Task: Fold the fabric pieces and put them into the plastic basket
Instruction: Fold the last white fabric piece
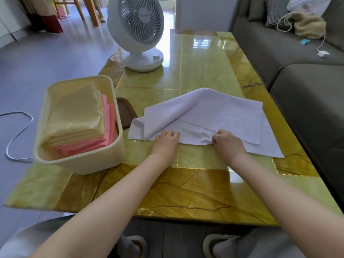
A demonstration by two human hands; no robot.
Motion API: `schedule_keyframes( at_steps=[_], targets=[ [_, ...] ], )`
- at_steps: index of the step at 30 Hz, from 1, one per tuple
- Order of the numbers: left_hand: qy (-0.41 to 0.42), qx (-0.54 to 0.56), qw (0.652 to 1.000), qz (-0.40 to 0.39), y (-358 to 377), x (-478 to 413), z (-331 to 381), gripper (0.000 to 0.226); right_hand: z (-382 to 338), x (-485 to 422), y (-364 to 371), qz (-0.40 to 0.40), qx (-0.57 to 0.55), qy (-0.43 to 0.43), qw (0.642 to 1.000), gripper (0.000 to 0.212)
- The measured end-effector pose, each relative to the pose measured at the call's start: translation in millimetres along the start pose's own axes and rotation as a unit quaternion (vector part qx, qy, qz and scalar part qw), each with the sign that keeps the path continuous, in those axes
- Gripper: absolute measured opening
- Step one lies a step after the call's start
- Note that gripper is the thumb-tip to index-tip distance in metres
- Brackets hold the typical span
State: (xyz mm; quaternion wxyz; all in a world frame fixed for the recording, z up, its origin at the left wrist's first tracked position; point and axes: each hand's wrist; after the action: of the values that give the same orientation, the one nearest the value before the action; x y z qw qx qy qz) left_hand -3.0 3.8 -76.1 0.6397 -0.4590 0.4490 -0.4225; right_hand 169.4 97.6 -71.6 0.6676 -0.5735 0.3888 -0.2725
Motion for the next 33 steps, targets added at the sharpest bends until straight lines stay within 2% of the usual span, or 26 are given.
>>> schedule_keyframes(
  at_steps=[5, 8, 12, 15, 18, 20, 22, 24, 27, 29, 33],
  targets=[
    [0.026, 0.003, 0.999, 0.019, -7, 14, 12, 0.030, 6, 42, -13, 0.008, -0.024, -0.022, 0.999, 0.016],
    [0.067, -0.017, 0.998, 0.009, -11, 30, 23, 0.022, 10, 70, -24, 0.017, -0.040, -0.037, 0.998, 0.005],
    [0.087, -0.007, 0.996, -0.006, -23, 53, 37, 0.024, 18, 97, -35, 0.034, -0.067, -0.081, 0.994, 0.016],
    [0.088, 0.012, 0.995, -0.055, -38, 72, 45, 0.024, 23, 113, -44, 0.014, -0.022, -0.114, 0.993, 0.016],
    [0.077, 0.033, 0.992, -0.092, -43, 83, 50, 0.026, 27, 121, -45, 0.016, -0.015, -0.106, 0.994, 0.026],
    [0.061, 0.052, 0.994, -0.077, -44, 85, 51, 0.025, 29, 122, -42, 0.012, -0.018, -0.078, 0.997, 0.042],
    [0.056, 0.044, 0.997, -0.034, -44, 81, 49, 0.029, 32, 119, -39, -0.011, -0.001, -0.046, 0.999, 0.049],
    [0.041, 0.018, 0.999, -0.016, -42, 75, 44, 0.043, 35, 115, -37, -0.037, 0.017, -0.018, 0.999, 0.040],
    [0.005, -0.023, 0.997, -0.074, -38, 65, 33, 0.051, 40, 112, -34, -0.048, 0.038, 0.003, 0.998, 0.022],
    [-0.007, -0.032, 0.994, -0.104, -33, 62, 27, 0.047, 41, 110, -32, -0.043, 0.056, 0.006, 0.997, 0.017],
    [0.002, -0.027, 0.996, -0.083, -33, 58, 21, 0.030, 40, 105, -34, -0.040, 0.077, -0.003, 0.996, 0.015]
  ],
)
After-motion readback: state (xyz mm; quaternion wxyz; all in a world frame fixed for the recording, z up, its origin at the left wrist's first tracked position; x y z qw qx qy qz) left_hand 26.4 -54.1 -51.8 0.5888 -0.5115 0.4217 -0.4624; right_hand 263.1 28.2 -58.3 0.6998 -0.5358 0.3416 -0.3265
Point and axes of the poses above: each hand's wrist, its own x-axis away from the middle knuckle, its own y-axis out of the palm, z = x × y, and after that the axes turned 14 degrees about z, right-handed
